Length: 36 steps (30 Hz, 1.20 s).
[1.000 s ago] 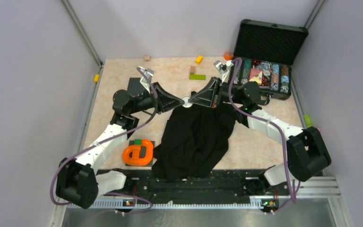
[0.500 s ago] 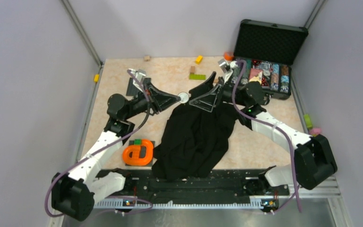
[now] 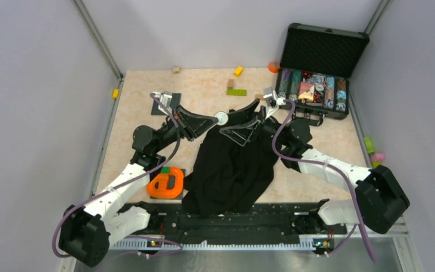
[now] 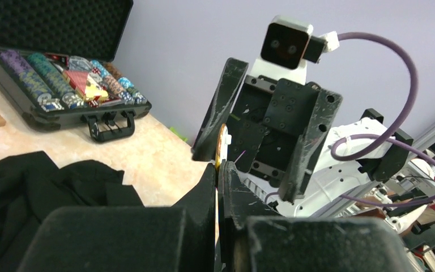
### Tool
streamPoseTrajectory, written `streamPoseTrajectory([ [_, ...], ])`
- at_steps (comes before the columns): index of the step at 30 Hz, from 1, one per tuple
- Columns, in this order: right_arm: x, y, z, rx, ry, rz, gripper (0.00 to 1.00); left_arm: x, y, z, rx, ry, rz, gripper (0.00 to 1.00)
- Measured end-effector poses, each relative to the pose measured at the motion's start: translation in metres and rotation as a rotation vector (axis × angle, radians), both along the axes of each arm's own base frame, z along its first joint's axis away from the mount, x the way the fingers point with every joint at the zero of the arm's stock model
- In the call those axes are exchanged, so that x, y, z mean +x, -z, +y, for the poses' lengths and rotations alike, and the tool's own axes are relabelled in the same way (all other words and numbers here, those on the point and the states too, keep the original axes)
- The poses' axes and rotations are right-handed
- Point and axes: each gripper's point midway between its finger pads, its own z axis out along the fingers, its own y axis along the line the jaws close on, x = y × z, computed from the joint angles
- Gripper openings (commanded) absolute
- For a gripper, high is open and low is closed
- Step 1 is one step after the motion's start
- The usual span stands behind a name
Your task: Remove the brooch from the garment
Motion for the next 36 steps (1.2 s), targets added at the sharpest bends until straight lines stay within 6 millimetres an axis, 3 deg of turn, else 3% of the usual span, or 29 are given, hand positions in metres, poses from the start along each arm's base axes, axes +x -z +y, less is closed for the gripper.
streamPoseTrajectory([
  [7,0.011,0.001,0.003,0.023,0.048,-0.021,0.46,0.0,-0.011,0.001,-0.039,-0.016,-0.034,0.0],
  [20,0.017,0.007,0.004,0.03,0.066,-0.025,0.44,0.0,-0.012,0.001,-0.042,-0.017,-0.039,0.0],
  [29,0.026,0.008,0.009,0.028,0.083,-0.014,0.45,0.01,0.0,-0.001,-0.022,-0.036,-0.023,0.0],
  [36,0.037,0.01,0.013,0.031,0.097,-0.007,0.36,0.021,0.013,-0.004,-0.005,-0.047,0.012,0.0],
])
